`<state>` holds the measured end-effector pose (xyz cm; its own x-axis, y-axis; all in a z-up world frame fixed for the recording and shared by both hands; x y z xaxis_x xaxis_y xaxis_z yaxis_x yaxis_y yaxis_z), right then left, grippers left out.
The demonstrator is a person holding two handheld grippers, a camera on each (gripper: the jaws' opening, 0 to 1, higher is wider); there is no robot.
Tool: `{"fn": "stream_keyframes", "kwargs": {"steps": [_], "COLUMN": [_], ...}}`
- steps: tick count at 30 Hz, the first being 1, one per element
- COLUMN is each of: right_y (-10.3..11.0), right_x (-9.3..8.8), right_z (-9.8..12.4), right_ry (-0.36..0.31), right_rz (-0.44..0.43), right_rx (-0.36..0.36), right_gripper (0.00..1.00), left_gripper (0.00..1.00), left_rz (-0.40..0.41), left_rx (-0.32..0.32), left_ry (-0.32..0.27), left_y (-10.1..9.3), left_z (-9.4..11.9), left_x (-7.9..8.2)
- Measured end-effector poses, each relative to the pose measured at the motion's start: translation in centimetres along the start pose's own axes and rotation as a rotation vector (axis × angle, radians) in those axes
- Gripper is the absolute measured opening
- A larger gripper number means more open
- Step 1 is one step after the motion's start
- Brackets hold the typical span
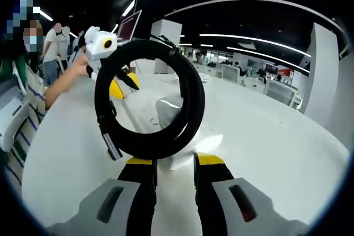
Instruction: Straighten the power strip on the desk, plug the charger into it
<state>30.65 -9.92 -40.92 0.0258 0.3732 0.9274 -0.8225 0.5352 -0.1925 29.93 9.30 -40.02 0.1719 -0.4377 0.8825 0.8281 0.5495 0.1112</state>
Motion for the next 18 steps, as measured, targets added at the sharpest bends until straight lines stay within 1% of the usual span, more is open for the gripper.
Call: {"fn": "stream_keyframes", "kwargs": {"steps": [8, 12, 18], "right_y": [-0.11, -0.06, -0.06], "right_x": [-0.03, -0.04, -0.08], "right_z": [-0.02, -0.05, -0.12], "right_ry": [-0.004, -0.003, -0.007], "right_rz": [-0.014, -0.013, -0.024], "right_rx": [0.001, 0.0, 0.002], "right_gripper": [0.25, 0.25, 0.25], "left_gripper": [0.29, 0.29, 0.29], "left_rz": [0.002, 0.0, -0.008], "left_rx": [0.002, -0.008, -0.009], "left_ry": [0.006, 0.008, 0.024], "left_y": [0.09, -0.05, -0.07], "left_z": [0.03, 0.09, 0.28], "left_x": [-0.16, -0.19, -0.46]}}
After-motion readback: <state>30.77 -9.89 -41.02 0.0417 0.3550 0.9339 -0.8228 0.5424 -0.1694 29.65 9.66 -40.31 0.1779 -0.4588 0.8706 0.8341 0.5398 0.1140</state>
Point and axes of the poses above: the point that each gripper's makers call its tool centre point, and the gripper's own axes: z roughly backward along the fingers, y roughly to its left, x roughly out of its top, the point moved 1 cm from there along z, roughly backward along the fingers, and after that the axes turned 2 degrees about -y, right-handed, at the moved point
